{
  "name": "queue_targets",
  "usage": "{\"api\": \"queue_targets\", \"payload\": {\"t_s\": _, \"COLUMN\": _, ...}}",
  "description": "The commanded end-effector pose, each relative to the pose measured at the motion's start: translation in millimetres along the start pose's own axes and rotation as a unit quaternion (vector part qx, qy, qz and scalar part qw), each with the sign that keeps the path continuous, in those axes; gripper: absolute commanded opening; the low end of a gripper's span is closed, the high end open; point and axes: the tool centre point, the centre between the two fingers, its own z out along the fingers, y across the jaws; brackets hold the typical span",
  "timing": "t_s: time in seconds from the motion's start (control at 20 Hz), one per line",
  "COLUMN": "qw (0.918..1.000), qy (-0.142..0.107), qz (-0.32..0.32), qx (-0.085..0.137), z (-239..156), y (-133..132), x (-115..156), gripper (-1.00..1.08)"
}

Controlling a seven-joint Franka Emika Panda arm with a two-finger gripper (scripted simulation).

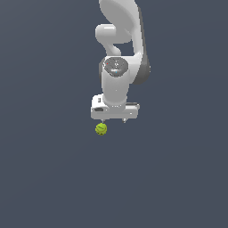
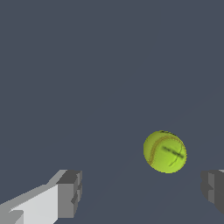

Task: Pick up the object and move it to a goal position.

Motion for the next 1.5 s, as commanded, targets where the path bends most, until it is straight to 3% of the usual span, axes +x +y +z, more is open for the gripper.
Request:
{"api": "queue_targets", "payload": {"t_s": 0.0, "qw": 1.0000, "qy": 0.000, "qz": 0.000, "qx": 0.000, "z": 0, "y": 0, "x": 0, "gripper": 1.00}}
{"api": "queue_targets", "payload": {"t_s": 0.75, "qw": 0.9998, "qy": 0.017, "qz": 0.008, "qx": 0.004, "z": -13, "y": 19, "x": 8, "gripper": 1.00}}
{"api": "queue_targets", "payload": {"t_s": 1.45, "qw": 0.9953, "qy": 0.026, "qz": 0.092, "qx": 0.013, "z": 49, "y": 58, "x": -14, "gripper": 1.00}}
